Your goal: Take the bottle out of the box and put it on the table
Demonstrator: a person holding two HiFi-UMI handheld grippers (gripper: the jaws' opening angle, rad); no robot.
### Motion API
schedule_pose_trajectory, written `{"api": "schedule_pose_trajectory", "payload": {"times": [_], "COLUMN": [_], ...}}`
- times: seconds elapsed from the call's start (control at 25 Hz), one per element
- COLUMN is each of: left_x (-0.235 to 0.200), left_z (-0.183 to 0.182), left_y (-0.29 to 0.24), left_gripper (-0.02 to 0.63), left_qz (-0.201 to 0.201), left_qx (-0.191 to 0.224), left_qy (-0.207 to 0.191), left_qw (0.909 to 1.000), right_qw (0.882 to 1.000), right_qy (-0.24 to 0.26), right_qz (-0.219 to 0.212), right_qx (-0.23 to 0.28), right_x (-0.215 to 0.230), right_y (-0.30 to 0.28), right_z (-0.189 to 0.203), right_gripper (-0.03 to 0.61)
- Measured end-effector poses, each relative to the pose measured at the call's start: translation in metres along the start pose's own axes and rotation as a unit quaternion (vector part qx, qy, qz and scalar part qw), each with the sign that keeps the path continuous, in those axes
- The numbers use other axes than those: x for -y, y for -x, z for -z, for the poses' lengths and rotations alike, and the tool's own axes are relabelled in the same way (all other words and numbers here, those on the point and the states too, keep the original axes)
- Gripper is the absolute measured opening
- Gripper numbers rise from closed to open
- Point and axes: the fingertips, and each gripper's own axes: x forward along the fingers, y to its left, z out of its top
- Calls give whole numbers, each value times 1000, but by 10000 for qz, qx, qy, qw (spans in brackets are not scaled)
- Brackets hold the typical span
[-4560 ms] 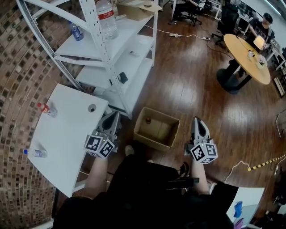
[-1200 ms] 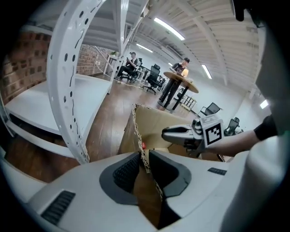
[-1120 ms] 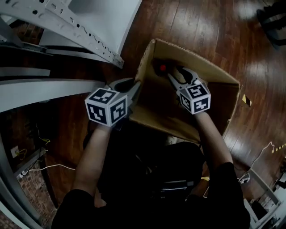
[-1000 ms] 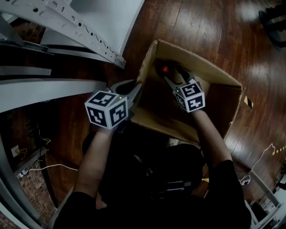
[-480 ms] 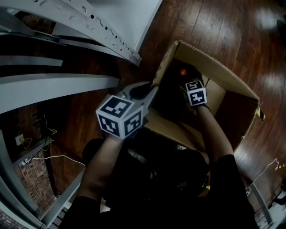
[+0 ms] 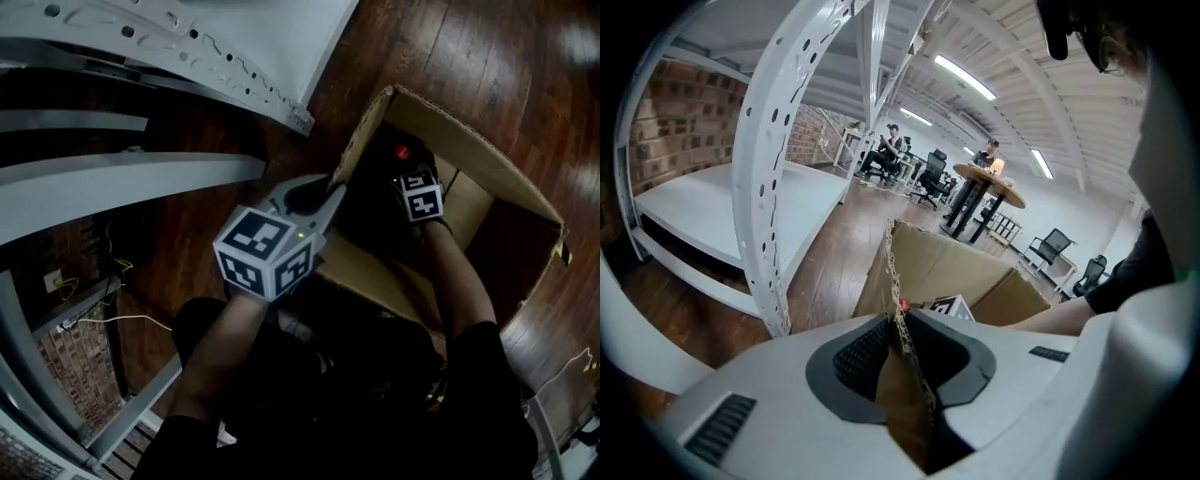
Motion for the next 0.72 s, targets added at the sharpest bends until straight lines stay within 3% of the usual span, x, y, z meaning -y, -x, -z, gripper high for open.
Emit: {"api": "schedule_pose_trajectory", "payload": {"times": [0.24, 0.44, 0.48, 0.56, 0.72], "left_x": [-1, -1, 2, 14, 55], "left_z": [5, 7, 4, -17, -102], "left_y": [-2, -2, 2, 18, 76], "left_gripper": [63, 75, 116, 146, 144], "left_qz": [27, 32, 28, 56, 195], "left_qx": [3, -17, -11, 147, 995], "left_qy": [-72, -356, -491, -606, -404], "left_qw": [10000, 9994, 9988, 9980, 9940], "right_qw": [9998, 9982, 9977, 9968, 9951], "right_qy": [71, 127, 135, 148, -28], "right_qz": [147, 178, 202, 240, 312], "right_qx": [77, 556, 630, 744, 938], "right_x": [3, -11, -15, -25, -43], "right_y": [15, 60, 76, 114, 214], "right_z": [8, -33, -46, -74, -142], "right_gripper": [331, 331, 330, 330, 330]}}
